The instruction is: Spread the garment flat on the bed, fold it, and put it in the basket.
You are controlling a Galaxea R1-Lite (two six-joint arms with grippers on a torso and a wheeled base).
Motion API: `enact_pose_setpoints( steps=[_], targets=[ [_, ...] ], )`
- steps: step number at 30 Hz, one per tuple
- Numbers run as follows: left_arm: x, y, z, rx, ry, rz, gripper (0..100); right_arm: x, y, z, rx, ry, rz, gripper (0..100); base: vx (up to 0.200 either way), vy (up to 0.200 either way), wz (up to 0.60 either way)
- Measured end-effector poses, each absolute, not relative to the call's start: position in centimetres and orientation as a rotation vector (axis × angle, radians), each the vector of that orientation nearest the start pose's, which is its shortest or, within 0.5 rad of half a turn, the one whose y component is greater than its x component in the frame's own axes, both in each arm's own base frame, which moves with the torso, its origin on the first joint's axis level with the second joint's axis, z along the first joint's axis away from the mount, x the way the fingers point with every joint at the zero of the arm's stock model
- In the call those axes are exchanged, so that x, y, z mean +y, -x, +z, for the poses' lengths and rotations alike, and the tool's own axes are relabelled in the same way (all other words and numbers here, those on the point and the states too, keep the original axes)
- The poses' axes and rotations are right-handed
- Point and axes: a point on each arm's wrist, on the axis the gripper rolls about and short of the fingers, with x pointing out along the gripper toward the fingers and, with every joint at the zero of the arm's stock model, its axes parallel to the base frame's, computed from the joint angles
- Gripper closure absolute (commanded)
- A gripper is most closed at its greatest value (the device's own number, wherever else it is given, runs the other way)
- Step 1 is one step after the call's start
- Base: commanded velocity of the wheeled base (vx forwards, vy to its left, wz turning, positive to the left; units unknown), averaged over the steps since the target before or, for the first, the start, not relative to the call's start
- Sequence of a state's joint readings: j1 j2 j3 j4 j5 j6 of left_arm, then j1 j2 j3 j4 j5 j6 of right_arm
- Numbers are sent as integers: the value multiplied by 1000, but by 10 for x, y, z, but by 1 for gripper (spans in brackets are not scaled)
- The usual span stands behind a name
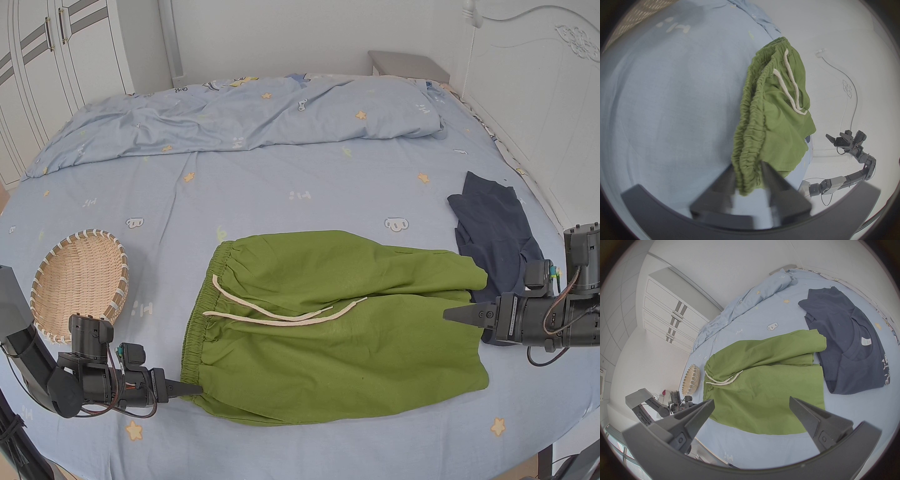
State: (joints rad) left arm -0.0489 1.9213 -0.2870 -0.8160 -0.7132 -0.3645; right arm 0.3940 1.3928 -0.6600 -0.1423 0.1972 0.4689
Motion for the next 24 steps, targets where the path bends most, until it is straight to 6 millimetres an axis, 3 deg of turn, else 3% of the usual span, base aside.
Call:
enact_pose_setpoints(
  steps=[8,15,24],
  targets=[
    [-20,-227,28,955,674,-547,100,84,-193,173,741,-381,419,0,0,0,0],
    [6,-207,38,908,813,-613,100,80,-187,159,817,-399,454,0,0,0,0],
    [34,-178,41,813,831,-568,100,59,-170,124,963,-439,404,0,0,0,0]
  ],
)
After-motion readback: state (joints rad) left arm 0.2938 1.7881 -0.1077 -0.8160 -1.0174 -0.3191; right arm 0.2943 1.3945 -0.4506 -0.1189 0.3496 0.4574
